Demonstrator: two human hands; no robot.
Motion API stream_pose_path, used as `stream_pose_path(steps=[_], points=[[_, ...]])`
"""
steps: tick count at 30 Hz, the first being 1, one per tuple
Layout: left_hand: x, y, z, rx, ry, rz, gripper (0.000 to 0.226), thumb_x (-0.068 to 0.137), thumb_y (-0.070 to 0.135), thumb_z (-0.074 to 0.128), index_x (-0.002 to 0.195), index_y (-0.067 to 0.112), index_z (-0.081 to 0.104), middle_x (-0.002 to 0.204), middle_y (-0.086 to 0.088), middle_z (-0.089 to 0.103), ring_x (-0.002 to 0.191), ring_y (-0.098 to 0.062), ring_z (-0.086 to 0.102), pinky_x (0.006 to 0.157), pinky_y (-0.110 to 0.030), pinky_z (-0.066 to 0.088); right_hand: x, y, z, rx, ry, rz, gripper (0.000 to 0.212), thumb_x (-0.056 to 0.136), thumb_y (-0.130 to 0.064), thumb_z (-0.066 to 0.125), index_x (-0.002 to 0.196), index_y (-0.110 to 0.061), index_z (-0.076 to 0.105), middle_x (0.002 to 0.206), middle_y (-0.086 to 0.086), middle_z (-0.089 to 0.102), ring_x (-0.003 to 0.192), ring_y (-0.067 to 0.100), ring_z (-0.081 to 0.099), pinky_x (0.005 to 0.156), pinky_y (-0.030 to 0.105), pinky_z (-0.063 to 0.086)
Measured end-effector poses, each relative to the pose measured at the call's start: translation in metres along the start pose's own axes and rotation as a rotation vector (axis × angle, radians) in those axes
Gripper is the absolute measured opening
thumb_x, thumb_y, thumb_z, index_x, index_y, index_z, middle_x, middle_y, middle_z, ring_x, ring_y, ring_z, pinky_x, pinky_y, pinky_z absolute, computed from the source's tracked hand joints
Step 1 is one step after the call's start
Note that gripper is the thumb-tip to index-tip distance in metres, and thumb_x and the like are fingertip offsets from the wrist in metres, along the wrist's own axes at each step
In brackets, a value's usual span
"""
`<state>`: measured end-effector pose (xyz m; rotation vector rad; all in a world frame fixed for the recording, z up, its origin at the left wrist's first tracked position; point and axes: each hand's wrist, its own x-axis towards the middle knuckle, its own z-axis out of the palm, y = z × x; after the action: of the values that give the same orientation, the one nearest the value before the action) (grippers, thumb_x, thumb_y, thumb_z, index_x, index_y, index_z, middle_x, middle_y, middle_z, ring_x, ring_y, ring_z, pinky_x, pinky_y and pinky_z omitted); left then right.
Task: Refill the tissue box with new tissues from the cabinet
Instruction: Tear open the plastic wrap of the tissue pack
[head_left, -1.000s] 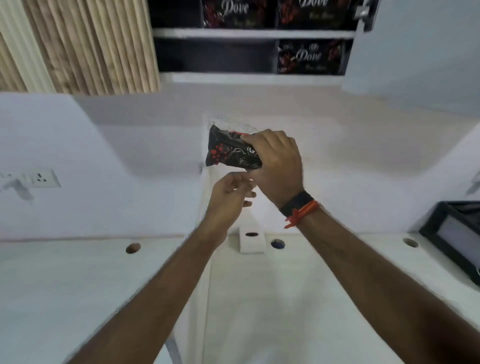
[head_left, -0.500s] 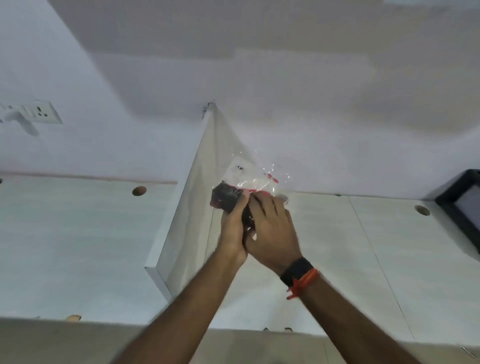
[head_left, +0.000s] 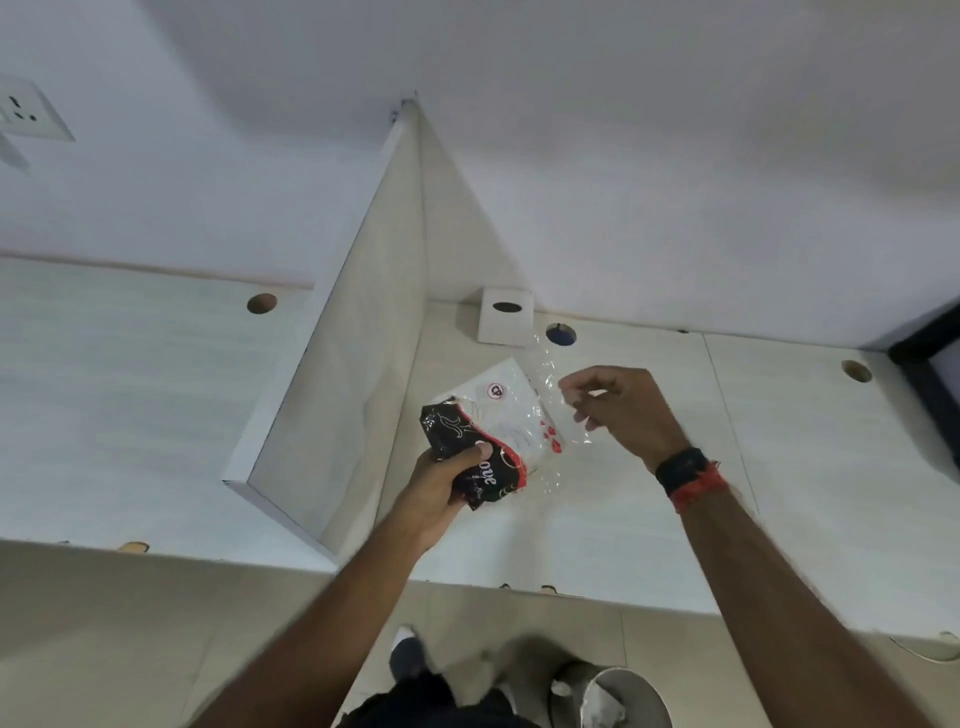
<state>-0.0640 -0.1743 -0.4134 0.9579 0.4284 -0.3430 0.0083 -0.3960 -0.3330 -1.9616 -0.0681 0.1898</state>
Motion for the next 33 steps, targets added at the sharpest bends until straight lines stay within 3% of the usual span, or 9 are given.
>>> stream_pose_path(steps=[5,8,10,15,18,20,24,29,33], points=[[0.014,-0.011,-0.017,0.004,-0.084,-0.073,0.024,0.08,0.004,0.071,0.103,0.009,0.071,0.104,-0.016,0.074,0.095,-0.03,0.072,0.08,-0.043,0.058,-0.009,0.02,0.008,0.259,-0.076,0.148,0.023,0.097,-0.005,0.057,0.11,-0.011,0.076,0.076,0.007,0.067,0.05,0.015,0.049,0.047,0.02,0.036],[0.026,-0.015,-0.023,0.032,-0.128,-0.122,0.041,0.075,0.008,0.074,0.116,0.006,0.066,0.115,-0.021,0.071,0.105,-0.036,0.069,0.093,-0.049,0.053,-0.006,0.032,0.011,0.162,-0.094,0.242,0.024,0.096,-0.008,0.058,0.106,-0.018,0.077,0.067,-0.001,0.058,0.05,0.009,0.041,0.051,0.023,0.031],[0.034,-0.016,-0.025,0.061,-0.148,-0.144,0.049,0.074,0.007,0.075,0.121,0.004,0.063,0.119,-0.022,0.069,0.11,-0.038,0.067,0.1,-0.052,0.05,-0.001,0.037,0.016,0.097,-0.086,0.287,0.016,0.092,-0.017,0.068,0.105,-0.018,0.077,0.072,0.007,0.055,0.051,0.004,0.045,0.056,0.027,0.033],[0.049,-0.014,-0.027,0.126,-0.137,-0.158,0.049,0.069,0.008,0.076,0.117,0.004,0.064,0.112,-0.019,0.072,0.104,-0.035,0.069,0.094,-0.047,0.054,0.009,0.045,0.024,0.091,-0.127,0.332,0.041,0.083,-0.024,0.078,0.121,-0.011,0.066,0.098,0.001,0.068,0.092,0.016,0.065,0.078,0.027,0.053],[0.055,-0.017,-0.032,0.143,-0.141,-0.179,0.052,0.067,0.008,0.077,0.117,0.004,0.065,0.112,-0.019,0.073,0.106,-0.036,0.069,0.089,-0.043,0.056,0.014,0.058,0.028,0.106,-0.184,0.39,0.054,0.08,-0.026,0.081,0.126,-0.008,0.062,0.113,0.004,0.069,0.109,0.023,0.066,0.097,0.037,0.054],[0.058,-0.021,-0.037,0.145,-0.142,-0.193,0.054,0.067,0.008,0.077,0.119,0.004,0.064,0.115,-0.02,0.072,0.109,-0.037,0.068,0.092,-0.043,0.055,0.017,0.066,0.031,0.161,-0.23,0.436,0.059,0.08,-0.029,0.081,0.131,-0.008,0.059,0.121,0.007,0.069,0.116,0.025,0.064,0.101,0.038,0.052],[0.065,-0.024,-0.044,0.163,-0.15,-0.221,0.056,0.066,0.008,0.078,0.121,0.004,0.062,0.118,-0.021,0.071,0.11,-0.037,0.067,0.093,-0.043,0.055,0.019,0.072,0.042,0.286,-0.306,0.495,0.036,0.092,-0.018,0.068,0.126,-0.012,0.063,0.118,0.002,0.072,0.108,0.02,0.067,0.086,0.028,0.053],[0.08,-0.031,-0.045,0.147,-0.151,-0.263,0.054,0.069,0.013,0.079,0.12,0.005,0.064,0.117,-0.021,0.071,0.111,-0.038,0.066,0.103,-0.052,0.048,0.031,0.096,0.059,0.344,-0.382,0.578,0.033,0.092,-0.018,0.068,0.125,-0.011,0.067,0.125,0.012,0.071,0.114,0.029,0.067,0.103,0.046,0.051],[0.093,-0.032,-0.05,0.066,-0.019,-0.271,0.055,0.076,0.02,0.076,0.126,0.006,0.06,0.118,-0.022,0.07,0.107,-0.039,0.066,0.092,-0.049,0.055,0.043,0.113,0.068,0.374,-0.37,0.619,0.034,0.093,-0.016,0.067,0.126,-0.007,0.066,0.121,0.013,0.072,0.108,0.029,0.07,0.093,0.044,0.058]])
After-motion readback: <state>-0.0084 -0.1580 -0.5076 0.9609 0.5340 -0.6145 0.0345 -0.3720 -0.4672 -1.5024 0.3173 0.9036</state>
